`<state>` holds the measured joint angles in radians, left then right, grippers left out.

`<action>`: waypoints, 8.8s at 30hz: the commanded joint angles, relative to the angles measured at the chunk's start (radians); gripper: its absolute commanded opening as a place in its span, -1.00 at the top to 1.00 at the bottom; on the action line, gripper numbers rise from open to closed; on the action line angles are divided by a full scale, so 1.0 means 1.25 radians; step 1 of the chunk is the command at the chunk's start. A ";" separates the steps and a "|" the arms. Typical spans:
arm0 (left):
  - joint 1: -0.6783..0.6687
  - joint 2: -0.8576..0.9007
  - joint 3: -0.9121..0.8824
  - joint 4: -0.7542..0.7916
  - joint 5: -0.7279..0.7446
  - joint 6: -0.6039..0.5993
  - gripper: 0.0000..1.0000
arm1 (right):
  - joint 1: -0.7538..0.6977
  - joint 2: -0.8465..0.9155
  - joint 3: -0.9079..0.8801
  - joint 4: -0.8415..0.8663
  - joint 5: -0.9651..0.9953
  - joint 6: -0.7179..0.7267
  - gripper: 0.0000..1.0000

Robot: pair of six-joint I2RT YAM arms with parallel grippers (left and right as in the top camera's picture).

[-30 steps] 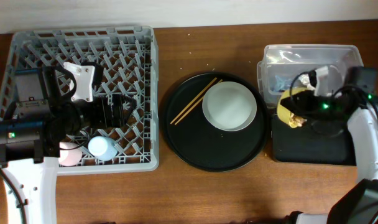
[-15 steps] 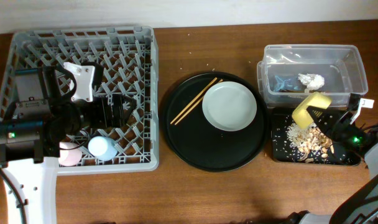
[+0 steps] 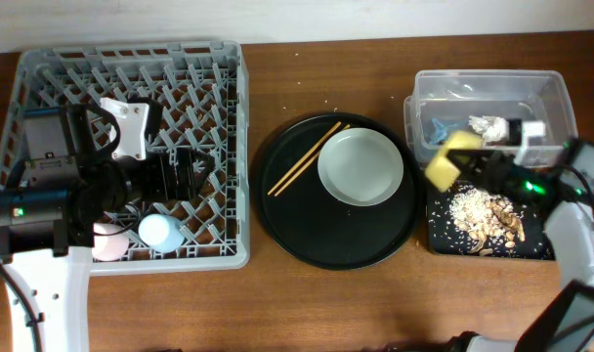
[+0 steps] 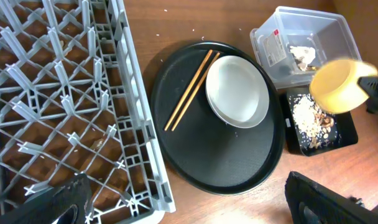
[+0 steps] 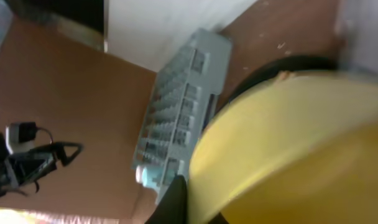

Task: Sort waste into correct bins and load items into the dishwasher rack

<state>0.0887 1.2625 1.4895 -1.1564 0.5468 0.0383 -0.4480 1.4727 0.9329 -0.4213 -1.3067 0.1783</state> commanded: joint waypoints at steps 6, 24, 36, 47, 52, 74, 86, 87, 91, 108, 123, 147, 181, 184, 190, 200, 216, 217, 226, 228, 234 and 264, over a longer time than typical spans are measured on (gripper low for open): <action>-0.003 0.001 0.000 0.002 0.011 0.013 -0.99 | 0.813 -0.002 0.085 -0.217 0.899 0.012 0.91; -0.003 0.001 0.000 0.002 0.011 0.013 -0.99 | 0.949 -0.070 0.579 -0.507 1.071 -0.095 -0.97; -0.003 0.001 0.000 0.002 0.011 0.013 -0.99 | 0.949 -0.394 0.590 -0.596 1.418 -0.101 -0.97; -0.003 0.001 0.000 0.002 0.011 0.013 -0.99 | 0.483 -0.834 -0.303 -0.061 1.178 -0.116 -0.97; -0.003 0.001 0.000 0.002 0.011 0.013 -0.99 | 0.396 -1.103 -0.612 0.131 1.177 -0.116 -0.97; -0.327 0.171 -0.002 0.128 -0.178 -0.105 -0.99 | 0.389 -1.175 -0.742 0.287 1.177 -0.116 -0.97; -0.485 0.652 -0.002 0.195 -0.246 -0.162 0.88 | 0.389 -1.175 -0.742 0.287 1.177 -0.116 -0.97; -0.485 0.652 -0.002 0.196 -0.246 -0.162 1.00 | 0.389 -1.175 -0.742 0.287 1.177 -0.116 -0.97; -0.472 0.613 0.112 0.069 -0.246 -0.162 1.00 | 0.389 -1.175 -0.742 0.287 1.177 -0.116 -0.97; -0.198 0.561 0.118 -0.014 -1.428 -0.542 1.00 | 0.389 -1.175 -0.742 0.287 1.177 -0.116 -0.97; -0.305 0.554 -0.004 -0.028 -1.309 -0.542 -0.22 | 0.389 -1.175 -0.742 0.287 1.177 -0.116 -0.97; -0.472 0.751 0.115 0.381 -0.450 0.079 0.38 | 0.389 -1.175 -0.742 0.287 1.177 -0.116 -0.97; -0.274 0.680 0.314 -0.039 -0.530 -0.238 0.71 | 0.389 -1.175 -0.742 0.287 1.177 -0.116 -0.97; -0.287 0.646 0.365 -0.066 -0.393 -0.238 0.81 | 0.389 -1.175 -0.742 0.287 1.177 -0.116 -0.97; -0.478 0.641 0.221 0.127 -0.464 -0.127 0.20 | 0.389 -1.175 -0.742 0.287 1.177 -0.116 -0.97; -0.519 0.658 -0.070 0.413 -0.421 -0.051 0.56 | 0.389 -1.175 -0.742 0.287 1.177 -0.116 -0.97; -0.298 0.699 0.390 -0.109 -0.550 -0.305 1.00 | 0.389 -1.175 -0.742 0.287 1.177 -0.116 -0.97; -0.298 0.706 0.357 -0.091 -0.555 -0.305 0.99 | 0.389 -1.175 -0.742 0.287 1.177 -0.116 -0.97; -0.349 0.659 0.454 -0.103 -0.440 -0.304 0.69 | 0.389 -1.175 -0.742 0.287 1.177 -0.116 -0.97; -0.456 0.681 0.443 -0.022 -0.429 -0.241 0.28 | 0.389 -1.175 -0.742 0.286 1.177 -0.116 -0.97; -0.528 0.908 0.442 0.121 -0.197 -0.282 0.01 | 0.389 -1.175 -0.742 0.287 1.177 -0.116 -0.97; -0.060 0.643 0.404 -0.120 -1.210 -0.214 0.67 | 0.389 -1.175 -0.742 0.287 1.177 -0.116 -0.97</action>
<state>0.0216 2.0872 2.0010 -1.3022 -1.0523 -0.2466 0.0460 0.0101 0.0147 -0.0616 0.1658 0.0299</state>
